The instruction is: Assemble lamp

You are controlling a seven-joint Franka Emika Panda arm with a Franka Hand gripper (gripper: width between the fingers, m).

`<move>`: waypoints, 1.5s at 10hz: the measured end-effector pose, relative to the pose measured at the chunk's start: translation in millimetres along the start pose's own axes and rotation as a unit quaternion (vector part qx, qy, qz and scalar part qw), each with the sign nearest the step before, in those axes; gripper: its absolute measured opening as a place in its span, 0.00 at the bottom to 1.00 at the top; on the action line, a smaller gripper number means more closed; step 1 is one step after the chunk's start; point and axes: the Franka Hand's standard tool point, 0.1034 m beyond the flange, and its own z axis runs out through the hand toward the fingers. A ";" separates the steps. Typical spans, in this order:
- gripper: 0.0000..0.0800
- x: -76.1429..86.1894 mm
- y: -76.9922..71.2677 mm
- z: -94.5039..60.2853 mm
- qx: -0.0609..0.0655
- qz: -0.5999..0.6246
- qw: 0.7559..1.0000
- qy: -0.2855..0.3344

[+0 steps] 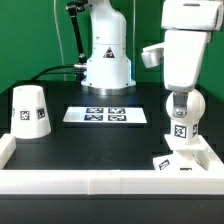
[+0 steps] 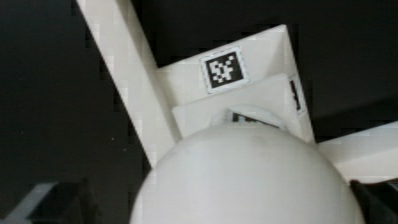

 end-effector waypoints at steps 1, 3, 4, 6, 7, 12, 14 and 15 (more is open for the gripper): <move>0.87 -4.5 2.0 1.3 -0.003 -0.038 0.999 0.000; 0.84 -9.7 3.5 2.6 -0.006 -0.040 0.999 -0.002; 0.84 -10.4 3.8 2.7 -0.006 -0.039 0.999 -0.002; 0.61 -12.2 4.5 2.8 -0.006 -0.037 0.999 -0.002; 0.38 -13.0 4.8 2.9 -0.006 -0.037 0.999 -0.002; 0.00 -16.4 6.1 3.1 -0.006 -0.034 0.999 -0.003; 0.00 -18.5 7.2 0.2 -0.008 -0.045 0.999 -0.003; 0.00 -21.3 5.9 1.4 -0.009 -0.044 0.999 -0.002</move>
Offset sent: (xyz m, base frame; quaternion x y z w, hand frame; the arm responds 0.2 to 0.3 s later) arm 0.0000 0.0000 0.0000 0.0000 0.0000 0.0000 1.0000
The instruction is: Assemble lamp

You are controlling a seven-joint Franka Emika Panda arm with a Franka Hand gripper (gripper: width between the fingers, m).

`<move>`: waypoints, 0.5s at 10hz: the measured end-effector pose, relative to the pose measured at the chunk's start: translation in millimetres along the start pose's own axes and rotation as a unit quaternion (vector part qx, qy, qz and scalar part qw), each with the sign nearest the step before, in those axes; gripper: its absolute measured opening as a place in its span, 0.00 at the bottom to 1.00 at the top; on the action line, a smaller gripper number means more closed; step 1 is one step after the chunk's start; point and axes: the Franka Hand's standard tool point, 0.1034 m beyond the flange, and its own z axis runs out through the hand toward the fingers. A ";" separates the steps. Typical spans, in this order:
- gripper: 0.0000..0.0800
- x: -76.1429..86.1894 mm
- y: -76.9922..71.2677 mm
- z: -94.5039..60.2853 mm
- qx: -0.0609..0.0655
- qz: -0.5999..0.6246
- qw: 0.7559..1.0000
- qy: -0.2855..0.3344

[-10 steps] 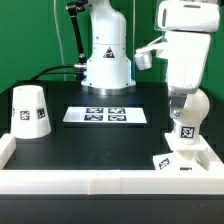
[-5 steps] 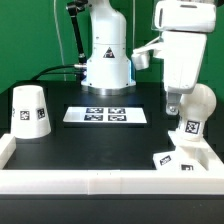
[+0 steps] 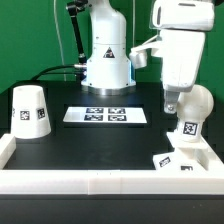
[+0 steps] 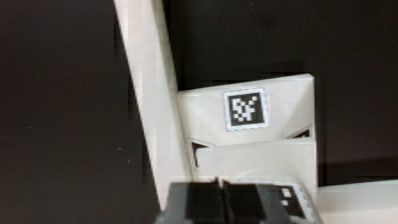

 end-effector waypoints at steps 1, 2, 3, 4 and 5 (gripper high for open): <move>0.01 -3.8 -0.1 1.0 0.001 -0.006 1.000 -0.001; 0.01 -5.3 0.6 0.4 0.000 -0.008 1.000 -0.001; 0.20 -4.1 1.1 -1.6 -0.001 -0.008 1.000 0.000; 0.44 -2.6 1.4 -3.5 -0.002 -0.009 1.000 0.001; 0.44 -2.9 2.0 -4.6 -0.003 -0.007 1.000 0.001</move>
Offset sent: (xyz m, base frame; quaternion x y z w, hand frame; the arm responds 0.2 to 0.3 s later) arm -0.0047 0.0130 0.0109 0.0092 -0.0001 -0.0352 0.9993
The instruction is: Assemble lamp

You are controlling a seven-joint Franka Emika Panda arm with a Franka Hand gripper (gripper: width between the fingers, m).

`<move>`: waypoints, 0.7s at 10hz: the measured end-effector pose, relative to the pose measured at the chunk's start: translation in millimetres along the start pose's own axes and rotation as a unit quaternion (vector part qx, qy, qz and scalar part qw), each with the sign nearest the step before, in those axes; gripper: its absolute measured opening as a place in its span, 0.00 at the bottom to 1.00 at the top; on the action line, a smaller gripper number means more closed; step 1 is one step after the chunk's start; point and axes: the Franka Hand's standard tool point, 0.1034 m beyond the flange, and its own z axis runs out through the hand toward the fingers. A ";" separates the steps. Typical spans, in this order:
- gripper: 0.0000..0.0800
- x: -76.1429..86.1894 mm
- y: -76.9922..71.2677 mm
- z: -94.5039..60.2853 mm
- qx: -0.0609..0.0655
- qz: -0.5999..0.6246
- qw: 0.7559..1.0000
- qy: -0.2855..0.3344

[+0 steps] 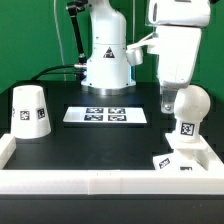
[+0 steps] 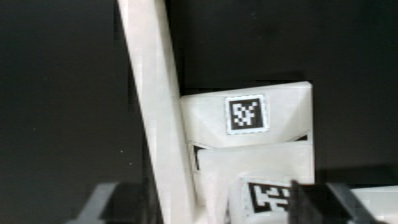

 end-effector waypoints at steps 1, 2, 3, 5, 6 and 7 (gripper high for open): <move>0.66 -0.1 0.1 -0.2 0.000 0.001 1.000 0.000; 0.80 0.2 0.2 -0.5 0.000 0.002 1.000 0.000; 0.80 -0.1 0.3 -0.5 0.000 0.002 1.000 0.000; 0.87 -0.9 0.4 -0.4 0.000 0.005 1.000 0.000; 0.87 2.6 -0.8 -0.3 0.000 0.006 1.000 0.000; 0.87 10.2 -3.4 0.0 0.001 0.009 1.000 0.002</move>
Offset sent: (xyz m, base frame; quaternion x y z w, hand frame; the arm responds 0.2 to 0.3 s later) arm -0.0015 -0.0041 0.0031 0.0110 -0.0024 -0.0006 0.9999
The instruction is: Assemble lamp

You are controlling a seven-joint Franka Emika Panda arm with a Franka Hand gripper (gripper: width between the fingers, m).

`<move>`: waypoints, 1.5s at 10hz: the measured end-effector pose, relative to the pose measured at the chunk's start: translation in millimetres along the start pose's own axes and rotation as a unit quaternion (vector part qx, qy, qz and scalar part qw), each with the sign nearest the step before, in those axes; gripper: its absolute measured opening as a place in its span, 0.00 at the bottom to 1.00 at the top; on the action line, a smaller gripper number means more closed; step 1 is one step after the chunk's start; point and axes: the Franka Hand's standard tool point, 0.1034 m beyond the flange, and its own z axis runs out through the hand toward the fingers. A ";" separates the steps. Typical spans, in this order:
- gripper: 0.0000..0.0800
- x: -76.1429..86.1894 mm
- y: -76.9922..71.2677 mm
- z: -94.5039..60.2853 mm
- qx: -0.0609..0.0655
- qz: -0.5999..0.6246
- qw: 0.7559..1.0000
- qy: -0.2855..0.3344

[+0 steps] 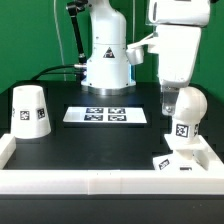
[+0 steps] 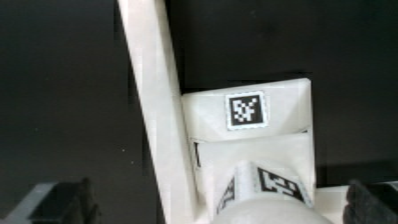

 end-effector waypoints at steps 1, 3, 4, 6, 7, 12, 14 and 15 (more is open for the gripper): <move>0.87 8.3 -3.0 0.7 0.001 0.001 1.000 0.001; 0.87 15.8 -5.5 1.3 0.003 0.004 1.000 0.004; 0.87 18.0 -5.8 2.2 0.004 0.006 1.000 0.004; 0.87 22.2 -7.4 6.0 0.006 0.016 1.000 0.005; 0.87 24.3 -8.0 6.9 0.007 0.021 1.000 0.006; 0.72 22.3 -7.7 10.1 0.009 0.034 0.999 0.005; 0.72 22.1 -7.8 10.2 0.009 0.061 0.998 0.005; 0.72 22.3 -8.0 10.3 0.009 0.097 0.995 0.005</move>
Offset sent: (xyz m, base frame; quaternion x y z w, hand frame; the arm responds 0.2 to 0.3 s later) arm 0.0027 0.0157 -0.0013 0.0164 -0.0030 -0.0024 0.9999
